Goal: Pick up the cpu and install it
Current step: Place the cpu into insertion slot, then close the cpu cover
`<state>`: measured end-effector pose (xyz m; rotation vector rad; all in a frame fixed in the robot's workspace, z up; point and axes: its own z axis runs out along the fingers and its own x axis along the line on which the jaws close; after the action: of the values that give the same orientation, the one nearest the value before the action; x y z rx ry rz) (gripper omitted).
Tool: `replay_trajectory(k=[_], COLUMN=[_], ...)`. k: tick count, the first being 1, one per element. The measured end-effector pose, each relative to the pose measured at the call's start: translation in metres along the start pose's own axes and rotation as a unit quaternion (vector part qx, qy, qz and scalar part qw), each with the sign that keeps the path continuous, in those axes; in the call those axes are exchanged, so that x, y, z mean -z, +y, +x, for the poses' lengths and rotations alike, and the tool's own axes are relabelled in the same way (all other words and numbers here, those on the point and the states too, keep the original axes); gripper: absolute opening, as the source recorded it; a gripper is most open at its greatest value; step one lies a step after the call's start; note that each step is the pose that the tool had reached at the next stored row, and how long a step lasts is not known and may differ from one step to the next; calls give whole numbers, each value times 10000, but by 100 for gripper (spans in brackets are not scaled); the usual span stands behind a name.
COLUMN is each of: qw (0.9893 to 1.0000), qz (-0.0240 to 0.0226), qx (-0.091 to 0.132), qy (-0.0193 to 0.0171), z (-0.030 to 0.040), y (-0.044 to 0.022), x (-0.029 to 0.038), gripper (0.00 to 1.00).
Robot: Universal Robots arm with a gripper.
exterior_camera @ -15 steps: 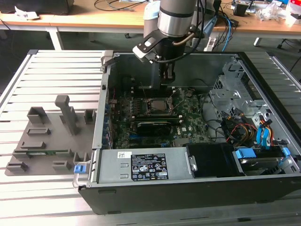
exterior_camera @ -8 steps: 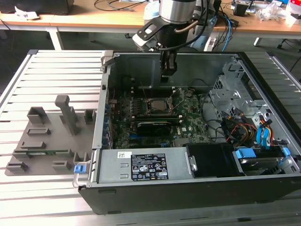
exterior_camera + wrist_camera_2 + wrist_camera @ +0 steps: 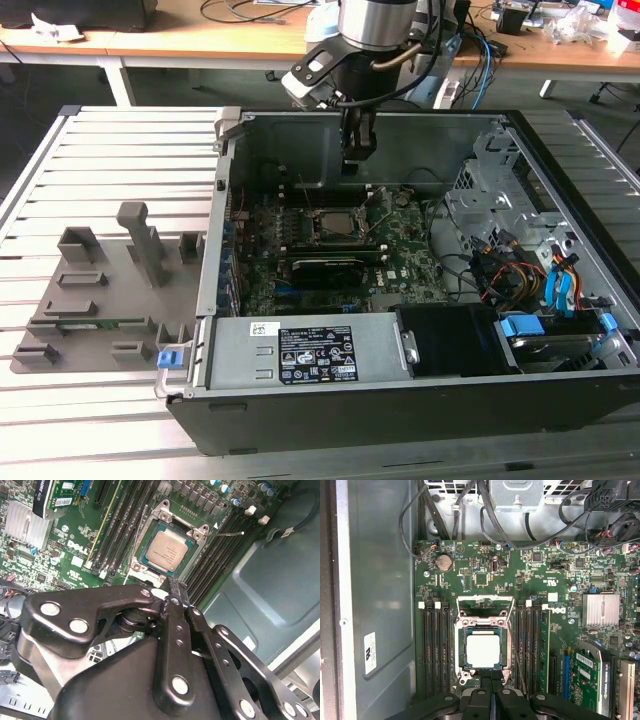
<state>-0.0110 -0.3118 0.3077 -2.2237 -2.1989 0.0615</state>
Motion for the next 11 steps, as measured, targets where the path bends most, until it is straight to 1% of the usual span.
replay_trajectory(k=[7, 11], qw=[10000, 10000], qz=[0, 1], qx=[0, 0], qy=[0, -1], z=[0, 2], y=[0, 155], x=[1, 7], gripper=[11, 11])
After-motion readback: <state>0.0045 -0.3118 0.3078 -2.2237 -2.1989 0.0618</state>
